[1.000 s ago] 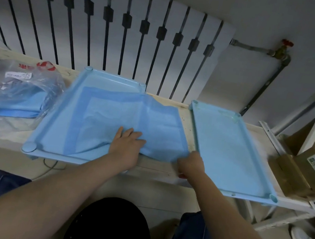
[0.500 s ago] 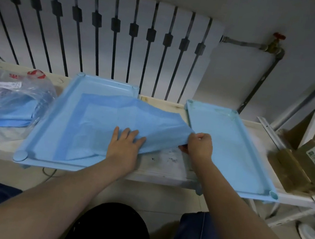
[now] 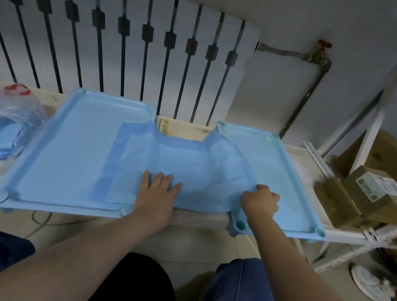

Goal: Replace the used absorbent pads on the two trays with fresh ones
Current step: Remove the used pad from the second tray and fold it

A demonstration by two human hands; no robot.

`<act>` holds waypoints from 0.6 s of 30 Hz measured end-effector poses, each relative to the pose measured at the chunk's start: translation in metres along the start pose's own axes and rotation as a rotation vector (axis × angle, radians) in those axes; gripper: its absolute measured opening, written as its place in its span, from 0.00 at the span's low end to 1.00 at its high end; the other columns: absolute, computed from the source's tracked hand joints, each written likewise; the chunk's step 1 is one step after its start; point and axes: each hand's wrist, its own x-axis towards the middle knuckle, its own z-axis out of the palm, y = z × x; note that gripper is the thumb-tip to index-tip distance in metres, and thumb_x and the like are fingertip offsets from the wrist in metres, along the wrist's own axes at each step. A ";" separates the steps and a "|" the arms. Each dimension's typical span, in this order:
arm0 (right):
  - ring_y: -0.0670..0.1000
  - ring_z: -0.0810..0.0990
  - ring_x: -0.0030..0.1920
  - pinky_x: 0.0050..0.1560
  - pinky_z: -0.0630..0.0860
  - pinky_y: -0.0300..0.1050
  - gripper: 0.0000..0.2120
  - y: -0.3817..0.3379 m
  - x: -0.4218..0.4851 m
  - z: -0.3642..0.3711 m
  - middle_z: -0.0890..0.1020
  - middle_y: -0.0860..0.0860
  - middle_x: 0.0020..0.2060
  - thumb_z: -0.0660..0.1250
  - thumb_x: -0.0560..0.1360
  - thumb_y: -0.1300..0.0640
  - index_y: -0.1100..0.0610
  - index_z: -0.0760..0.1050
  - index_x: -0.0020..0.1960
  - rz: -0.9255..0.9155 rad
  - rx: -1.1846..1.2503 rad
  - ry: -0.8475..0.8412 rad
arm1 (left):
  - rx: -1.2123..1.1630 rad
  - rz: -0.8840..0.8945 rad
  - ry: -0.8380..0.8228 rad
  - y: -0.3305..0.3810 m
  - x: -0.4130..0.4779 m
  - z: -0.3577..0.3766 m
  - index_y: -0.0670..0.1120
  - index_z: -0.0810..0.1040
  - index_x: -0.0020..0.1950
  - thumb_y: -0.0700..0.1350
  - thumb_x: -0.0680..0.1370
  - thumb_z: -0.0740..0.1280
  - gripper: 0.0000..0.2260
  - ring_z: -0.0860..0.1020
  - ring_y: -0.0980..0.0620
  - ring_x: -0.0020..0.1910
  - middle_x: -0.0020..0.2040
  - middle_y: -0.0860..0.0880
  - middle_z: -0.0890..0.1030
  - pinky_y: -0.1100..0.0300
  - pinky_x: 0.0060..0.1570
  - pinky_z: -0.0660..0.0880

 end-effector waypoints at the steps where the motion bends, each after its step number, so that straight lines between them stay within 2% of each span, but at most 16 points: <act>1: 0.61 0.63 0.67 0.66 0.66 0.54 0.24 -0.001 -0.006 0.001 0.61 0.56 0.70 0.59 0.75 0.60 0.55 0.66 0.70 -0.036 -0.098 0.027 | -0.003 -0.003 0.005 -0.003 -0.002 0.000 0.53 0.48 0.78 0.45 0.78 0.58 0.31 0.45 0.45 0.77 0.78 0.48 0.48 0.41 0.73 0.37; 2: 0.60 0.61 0.69 0.67 0.64 0.53 0.24 -0.003 -0.011 0.004 0.60 0.55 0.71 0.60 0.75 0.58 0.53 0.66 0.70 -0.124 -0.176 0.066 | -0.018 -0.009 0.020 -0.006 -0.003 -0.001 0.53 0.49 0.78 0.44 0.78 0.58 0.31 0.45 0.45 0.77 0.78 0.48 0.49 0.41 0.73 0.37; 4: 0.58 0.63 0.69 0.68 0.63 0.48 0.21 -0.009 -0.016 0.015 0.66 0.54 0.70 0.62 0.75 0.56 0.53 0.70 0.68 -0.409 -0.221 0.070 | -0.066 -0.020 0.061 -0.013 -0.005 -0.004 0.53 0.52 0.78 0.43 0.78 0.58 0.29 0.47 0.46 0.77 0.78 0.48 0.51 0.42 0.74 0.38; 6: 0.55 0.67 0.68 0.66 0.60 0.41 0.20 -0.018 -0.024 0.027 0.72 0.53 0.67 0.66 0.76 0.53 0.55 0.72 0.67 -0.686 -0.212 -0.102 | -0.108 -0.018 0.106 -0.019 -0.007 -0.010 0.53 0.56 0.77 0.43 0.78 0.57 0.27 0.50 0.47 0.77 0.78 0.49 0.54 0.44 0.74 0.38; 8: 0.53 0.65 0.70 0.68 0.57 0.39 0.27 -0.024 -0.038 0.042 0.70 0.52 0.69 0.68 0.74 0.48 0.55 0.68 0.71 -0.911 -0.338 -0.303 | -0.140 -0.014 0.172 -0.024 -0.008 -0.015 0.54 0.61 0.75 0.45 0.80 0.55 0.23 0.54 0.49 0.76 0.77 0.51 0.58 0.45 0.74 0.39; 9: 0.53 0.63 0.72 0.71 0.55 0.41 0.32 -0.026 -0.043 0.050 0.67 0.51 0.71 0.69 0.73 0.47 0.55 0.63 0.73 -0.986 -0.458 -0.358 | -0.155 -0.009 0.204 -0.026 -0.008 -0.017 0.54 0.63 0.74 0.47 0.81 0.54 0.20 0.56 0.50 0.75 0.75 0.52 0.61 0.46 0.75 0.40; 10: 0.53 0.62 0.72 0.73 0.54 0.44 0.35 -0.029 -0.049 0.061 0.66 0.51 0.72 0.69 0.73 0.46 0.55 0.60 0.75 -1.034 -0.579 -0.366 | -0.169 -0.005 0.230 -0.031 -0.010 -0.019 0.54 0.66 0.72 0.48 0.82 0.53 0.18 0.59 0.51 0.74 0.74 0.53 0.65 0.47 0.75 0.41; 12: 0.54 0.66 0.69 0.72 0.56 0.48 0.29 -0.029 -0.056 0.077 0.70 0.51 0.69 0.65 0.75 0.50 0.53 0.62 0.73 -1.080 -0.731 -0.239 | -0.192 0.018 0.249 -0.037 -0.013 -0.020 0.55 0.69 0.70 0.49 0.82 0.53 0.17 0.62 0.52 0.72 0.70 0.54 0.70 0.47 0.75 0.43; 14: 0.56 0.75 0.60 0.64 0.62 0.46 0.17 -0.033 -0.061 0.082 0.79 0.52 0.59 0.60 0.76 0.56 0.53 0.73 0.64 -1.086 -0.744 -0.067 | -0.214 0.024 0.230 -0.047 -0.019 -0.017 0.55 0.67 0.72 0.51 0.81 0.57 0.18 0.63 0.52 0.71 0.70 0.55 0.70 0.48 0.75 0.44; 16: 0.58 0.78 0.53 0.55 0.67 0.44 0.14 -0.039 -0.064 0.078 0.82 0.55 0.51 0.58 0.75 0.60 0.55 0.76 0.57 -1.027 -0.717 0.003 | -0.244 0.013 0.187 -0.062 -0.027 -0.011 0.56 0.64 0.73 0.53 0.78 0.61 0.22 0.61 0.53 0.72 0.71 0.55 0.67 0.48 0.74 0.46; 18: 0.59 0.79 0.50 0.48 0.68 0.45 0.13 -0.043 -0.064 0.072 0.83 0.56 0.47 0.58 0.73 0.63 0.57 0.76 0.55 -0.976 -0.712 0.032 | -0.278 0.007 0.164 -0.073 -0.033 -0.006 0.56 0.63 0.74 0.52 0.77 0.62 0.25 0.60 0.53 0.73 0.73 0.56 0.65 0.49 0.74 0.49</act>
